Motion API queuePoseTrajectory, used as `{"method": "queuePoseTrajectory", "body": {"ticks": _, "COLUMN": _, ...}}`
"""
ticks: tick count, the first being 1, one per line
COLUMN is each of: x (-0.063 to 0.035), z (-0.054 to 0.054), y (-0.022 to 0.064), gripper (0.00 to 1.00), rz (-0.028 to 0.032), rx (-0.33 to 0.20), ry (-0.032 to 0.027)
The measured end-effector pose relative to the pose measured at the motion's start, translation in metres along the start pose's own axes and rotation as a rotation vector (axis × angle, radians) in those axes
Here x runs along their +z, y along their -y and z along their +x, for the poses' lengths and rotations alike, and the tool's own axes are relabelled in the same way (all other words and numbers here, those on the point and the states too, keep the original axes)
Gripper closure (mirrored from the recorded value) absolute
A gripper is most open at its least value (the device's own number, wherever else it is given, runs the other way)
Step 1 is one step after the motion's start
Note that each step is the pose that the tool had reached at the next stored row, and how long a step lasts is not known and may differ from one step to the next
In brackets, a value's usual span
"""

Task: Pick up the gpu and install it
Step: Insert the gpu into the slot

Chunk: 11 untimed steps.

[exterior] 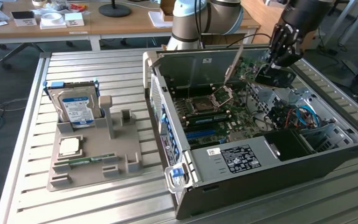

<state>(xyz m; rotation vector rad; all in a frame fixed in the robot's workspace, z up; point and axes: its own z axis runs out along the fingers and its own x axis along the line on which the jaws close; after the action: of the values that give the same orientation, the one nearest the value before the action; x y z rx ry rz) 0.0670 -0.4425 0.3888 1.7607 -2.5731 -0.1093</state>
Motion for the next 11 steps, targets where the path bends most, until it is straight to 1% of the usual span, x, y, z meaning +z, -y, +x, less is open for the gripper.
{"method": "queuePoseTrajectory", "body": {"ticks": 11, "x": 0.0007, "z": 0.0, "y": 0.0001, "gripper": 0.73, "rz": -0.0043, "rx": -0.199, "ry": -0.014}}
